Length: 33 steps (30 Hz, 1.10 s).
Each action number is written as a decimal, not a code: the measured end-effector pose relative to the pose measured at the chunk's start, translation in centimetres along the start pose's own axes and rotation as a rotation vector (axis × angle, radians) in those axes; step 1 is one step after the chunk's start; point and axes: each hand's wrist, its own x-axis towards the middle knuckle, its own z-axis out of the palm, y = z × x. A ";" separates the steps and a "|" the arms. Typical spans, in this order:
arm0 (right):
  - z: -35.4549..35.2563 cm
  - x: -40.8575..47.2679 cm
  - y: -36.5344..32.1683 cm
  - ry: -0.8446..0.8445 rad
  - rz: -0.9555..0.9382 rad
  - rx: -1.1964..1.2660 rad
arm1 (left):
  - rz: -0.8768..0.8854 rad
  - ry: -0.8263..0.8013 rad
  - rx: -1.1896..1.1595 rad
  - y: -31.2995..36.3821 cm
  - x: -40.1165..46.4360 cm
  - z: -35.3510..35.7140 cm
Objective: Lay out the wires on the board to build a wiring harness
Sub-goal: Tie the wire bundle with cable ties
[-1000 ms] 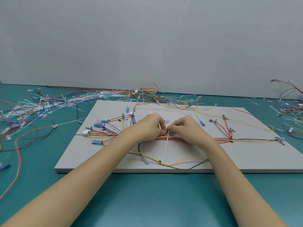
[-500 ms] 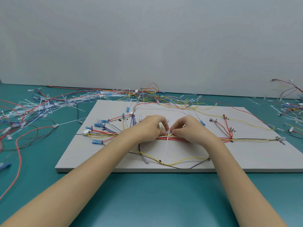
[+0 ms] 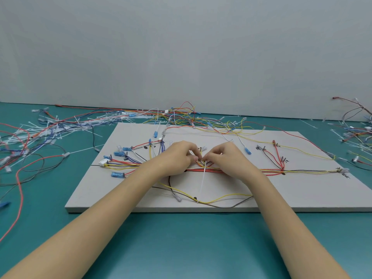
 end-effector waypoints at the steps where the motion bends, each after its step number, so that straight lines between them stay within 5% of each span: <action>1: 0.3 0.1 0.0 0.029 0.017 0.004 | 0.000 0.007 0.008 0.0 0.0 0.1; 20: 1.1 0.4 -0.8 0.190 0.108 -0.163 | 0.057 0.045 0.135 0.7 0.2 -0.1; 33: 1.2 0.6 -0.4 0.193 0.145 0.046 | -0.055 0.001 0.095 2.1 1.0 -0.5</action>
